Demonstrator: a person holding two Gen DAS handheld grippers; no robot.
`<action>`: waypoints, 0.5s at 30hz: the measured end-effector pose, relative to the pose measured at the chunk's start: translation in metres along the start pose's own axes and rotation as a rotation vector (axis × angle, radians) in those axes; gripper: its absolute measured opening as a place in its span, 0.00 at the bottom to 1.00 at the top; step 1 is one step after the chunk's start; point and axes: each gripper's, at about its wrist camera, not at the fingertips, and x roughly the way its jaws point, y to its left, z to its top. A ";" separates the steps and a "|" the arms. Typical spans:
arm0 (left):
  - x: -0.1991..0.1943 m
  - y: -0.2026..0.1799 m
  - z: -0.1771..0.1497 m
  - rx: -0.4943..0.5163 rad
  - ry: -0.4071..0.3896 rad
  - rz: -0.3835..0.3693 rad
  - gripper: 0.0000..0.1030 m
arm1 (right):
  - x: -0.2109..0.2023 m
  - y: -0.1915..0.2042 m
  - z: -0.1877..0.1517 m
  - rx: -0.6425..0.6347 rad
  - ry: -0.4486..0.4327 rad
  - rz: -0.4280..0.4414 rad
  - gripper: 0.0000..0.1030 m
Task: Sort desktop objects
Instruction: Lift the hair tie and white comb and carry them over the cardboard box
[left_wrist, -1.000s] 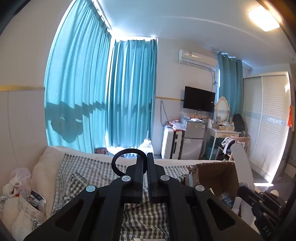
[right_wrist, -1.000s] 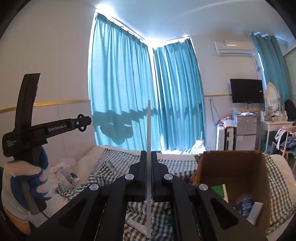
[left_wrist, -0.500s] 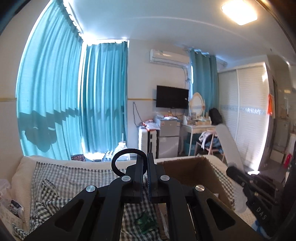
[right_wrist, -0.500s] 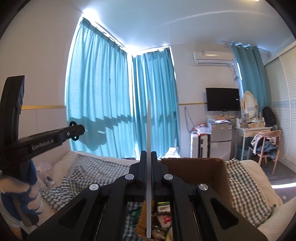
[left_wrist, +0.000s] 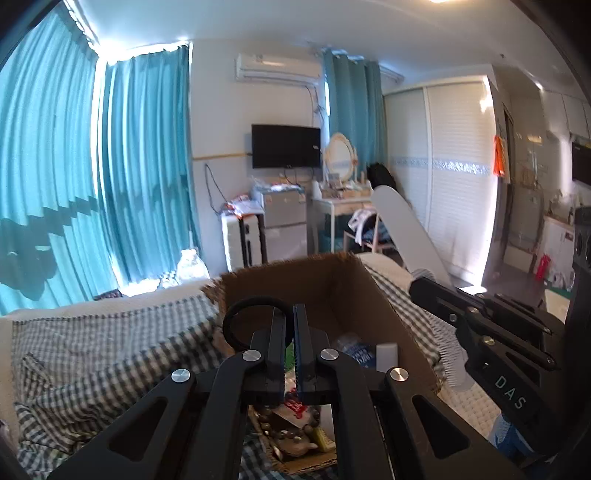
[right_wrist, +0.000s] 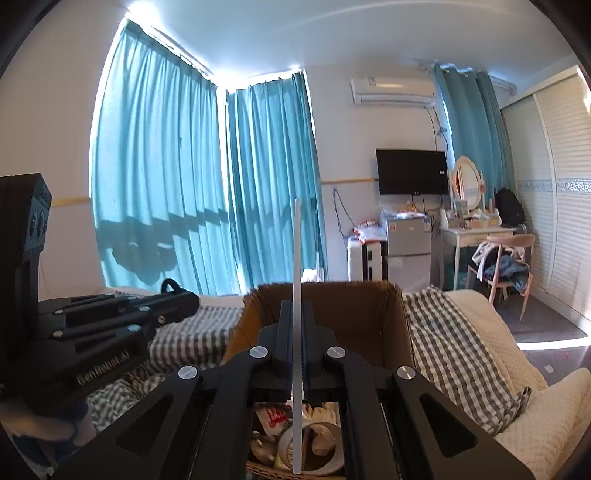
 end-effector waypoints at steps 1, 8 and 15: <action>0.009 -0.002 -0.003 0.004 0.018 -0.011 0.03 | 0.007 -0.004 -0.004 0.002 0.020 -0.006 0.03; 0.068 -0.004 -0.026 -0.014 0.137 -0.059 0.03 | 0.045 -0.021 -0.029 0.008 0.131 -0.043 0.03; 0.106 -0.003 -0.045 -0.017 0.223 -0.080 0.03 | 0.076 -0.035 -0.049 0.028 0.224 -0.064 0.03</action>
